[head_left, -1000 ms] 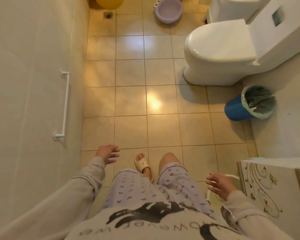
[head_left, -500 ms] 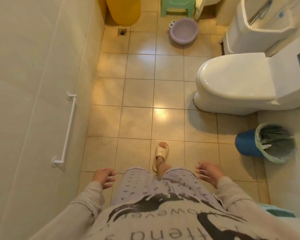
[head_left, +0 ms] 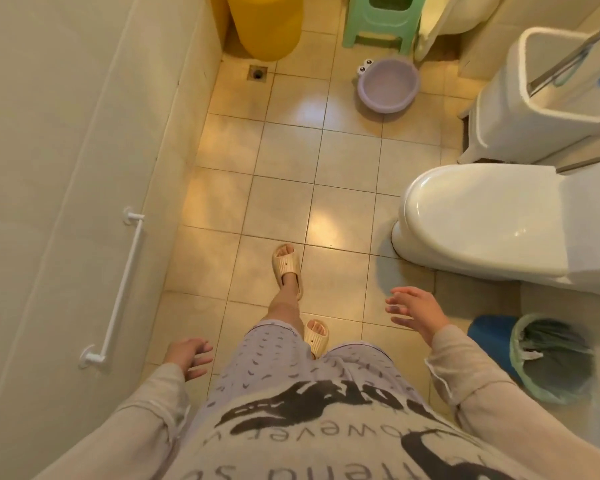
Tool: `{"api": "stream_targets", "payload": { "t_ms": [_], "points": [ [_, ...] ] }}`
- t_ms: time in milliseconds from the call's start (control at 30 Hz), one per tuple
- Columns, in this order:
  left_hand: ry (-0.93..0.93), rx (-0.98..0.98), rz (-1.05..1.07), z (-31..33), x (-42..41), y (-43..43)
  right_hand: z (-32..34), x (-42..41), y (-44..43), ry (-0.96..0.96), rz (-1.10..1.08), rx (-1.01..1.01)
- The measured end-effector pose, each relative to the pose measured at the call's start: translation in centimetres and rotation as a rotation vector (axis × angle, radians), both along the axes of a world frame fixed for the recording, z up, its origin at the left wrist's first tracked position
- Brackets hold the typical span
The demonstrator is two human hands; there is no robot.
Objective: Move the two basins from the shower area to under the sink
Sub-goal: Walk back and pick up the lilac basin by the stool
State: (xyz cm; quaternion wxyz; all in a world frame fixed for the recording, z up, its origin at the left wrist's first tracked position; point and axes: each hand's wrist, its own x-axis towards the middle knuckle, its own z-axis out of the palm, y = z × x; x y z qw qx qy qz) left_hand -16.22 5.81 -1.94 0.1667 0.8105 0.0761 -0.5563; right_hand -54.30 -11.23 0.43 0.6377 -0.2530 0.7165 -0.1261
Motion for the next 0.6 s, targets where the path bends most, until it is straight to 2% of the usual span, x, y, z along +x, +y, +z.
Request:
{"api": "stream_targets", "payload": {
  "t_ms": [167,300,467,600],
  "points": [
    [-0.018,0.027,-0.114,-0.2,2.0,-11.1,-1.3,0.7,-4.1,0.013,-0.141,0.081],
    [-0.016,-0.043,-0.214,1.1,3.6,-22.9,-1.4,1.1,-7.9,0.03,-0.276,0.124],
    [-0.045,-0.192,-0.438,3.0,4.9,-36.4,-1.4,1.1,-12.7,0.07,-0.399,0.138],
    [-0.013,-0.258,-0.462,3.9,4.4,-43.3,-1.6,1.3,-16.2,0.08,-0.46,0.172]
  ]
}}
